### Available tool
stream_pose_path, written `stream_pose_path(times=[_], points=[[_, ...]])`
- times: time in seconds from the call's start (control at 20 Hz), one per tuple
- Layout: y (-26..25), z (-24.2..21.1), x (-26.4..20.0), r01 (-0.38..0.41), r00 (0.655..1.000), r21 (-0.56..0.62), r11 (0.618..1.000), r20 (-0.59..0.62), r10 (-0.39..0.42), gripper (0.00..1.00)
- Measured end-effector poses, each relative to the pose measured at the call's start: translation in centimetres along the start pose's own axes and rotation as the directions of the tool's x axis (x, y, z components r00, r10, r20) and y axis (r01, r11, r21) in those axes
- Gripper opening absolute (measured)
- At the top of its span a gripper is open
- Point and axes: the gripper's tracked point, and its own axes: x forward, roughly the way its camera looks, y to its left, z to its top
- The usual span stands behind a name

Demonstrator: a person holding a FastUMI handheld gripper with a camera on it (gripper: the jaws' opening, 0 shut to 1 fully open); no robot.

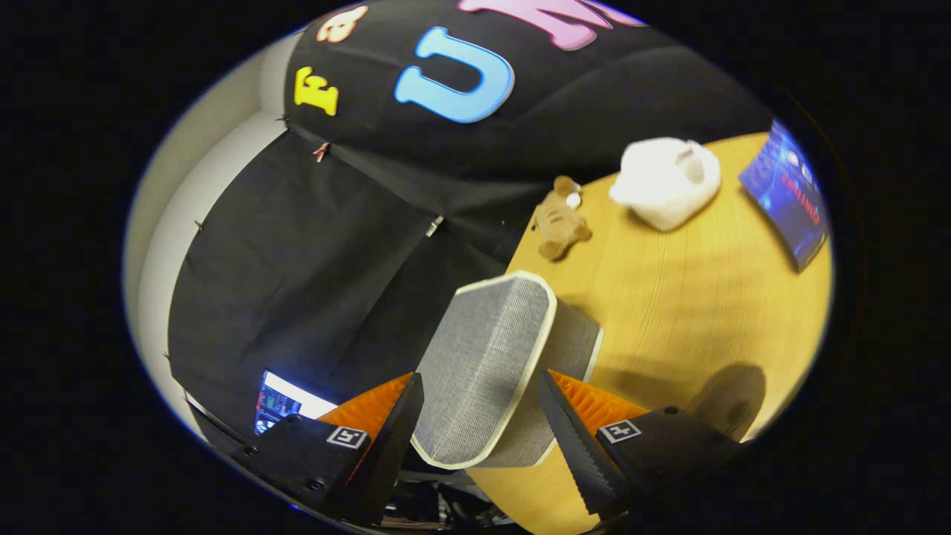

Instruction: Open the storage box then place both shoes into the box .Put the left shoe in first, then the right shoe, with the right side of both shoes facing outward in a uniform manner.

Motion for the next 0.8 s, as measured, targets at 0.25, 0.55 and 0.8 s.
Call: stream_pose_path(times=[0.25, 0.55, 0.8], points=[[-1.0, -3.9, 2.1, -0.106, 0.985, 0.142, 0.984, -0.118, 0.123, 0.97], [0.8, -5.8, 2.8, -0.236, 0.942, 0.318, 0.918, -0.156, 0.296, 0.95], [1.6, -7.4, 3.1, -0.284, 0.91, 0.369, 0.885, -0.186, 0.37, 0.69]])
